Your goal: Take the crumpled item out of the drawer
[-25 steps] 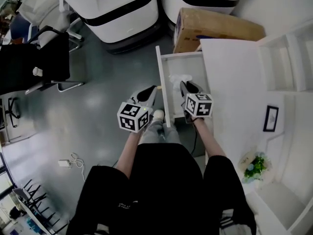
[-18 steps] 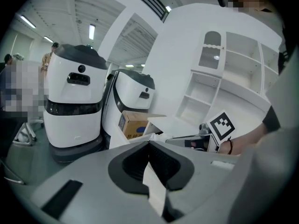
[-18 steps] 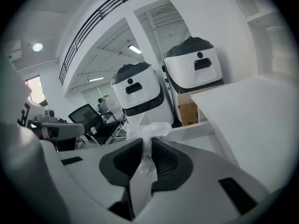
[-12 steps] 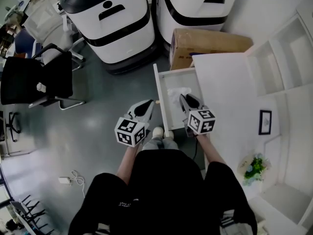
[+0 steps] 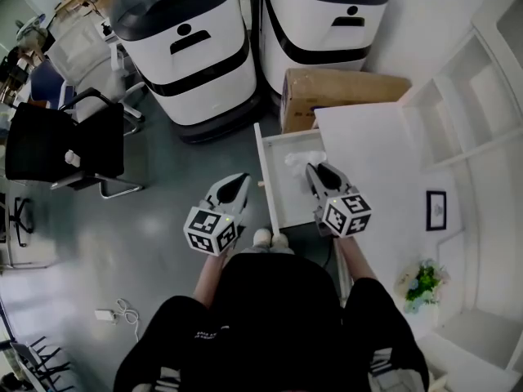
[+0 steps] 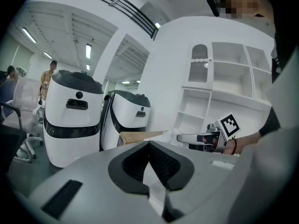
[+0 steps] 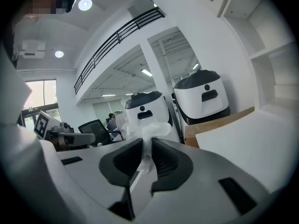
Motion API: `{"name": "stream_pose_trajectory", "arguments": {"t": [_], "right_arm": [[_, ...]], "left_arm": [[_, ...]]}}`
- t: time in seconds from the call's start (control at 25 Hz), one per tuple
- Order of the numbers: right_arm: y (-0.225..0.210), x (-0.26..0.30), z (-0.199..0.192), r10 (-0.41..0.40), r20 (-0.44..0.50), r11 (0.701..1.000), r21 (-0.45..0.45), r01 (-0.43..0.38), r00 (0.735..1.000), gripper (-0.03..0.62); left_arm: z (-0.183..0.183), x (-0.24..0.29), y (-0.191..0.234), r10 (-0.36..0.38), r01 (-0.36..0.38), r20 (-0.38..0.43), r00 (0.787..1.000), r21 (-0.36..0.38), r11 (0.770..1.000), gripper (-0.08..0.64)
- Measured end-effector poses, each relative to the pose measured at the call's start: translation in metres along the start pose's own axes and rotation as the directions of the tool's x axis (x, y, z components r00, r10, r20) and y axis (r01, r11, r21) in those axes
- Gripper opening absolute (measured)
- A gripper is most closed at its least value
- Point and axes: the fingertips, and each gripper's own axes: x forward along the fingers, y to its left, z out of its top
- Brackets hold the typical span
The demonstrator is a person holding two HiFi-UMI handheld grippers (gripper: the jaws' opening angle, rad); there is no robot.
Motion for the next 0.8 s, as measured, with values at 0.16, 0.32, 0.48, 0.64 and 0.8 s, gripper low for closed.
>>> {"name": "stream_pose_trajectory", "arguments": {"t": [0.16,0.32,0.48,0.64,0.8], "right_arm": [[0.002,-0.013,0.022,0.006,0.046,1.0,-0.015,-0.006,0.999,0.049],[0.003,-0.024,0.044,0.003,0.089,0.999,-0.04,0.0,0.996,0.049],[0.001,-0.034,0.063,0.008,0.143,0.999,-0.032,-0.004,0.99,0.049],[0.003,-0.04,0.079,0.02,0.191,0.999,-0.034,-0.013,0.981,0.049],[0.006,-0.045,0.09,0.026,0.23,0.998,-0.066,-0.011,0.973,0.049]], "left_arm": [[0.017,-0.006,0.0,0.007,-0.008,0.035,0.999,0.019,1.0,-0.003],[0.033,-0.012,0.003,0.016,-0.018,0.069,0.997,0.026,1.0,-0.002],[0.05,-0.019,0.006,0.036,-0.041,0.109,0.993,0.046,0.998,-0.003],[0.063,-0.025,0.006,0.037,-0.047,0.134,0.99,0.079,0.996,-0.003],[0.077,-0.028,0.005,0.043,-0.062,0.166,0.985,0.111,0.992,-0.003]]}}
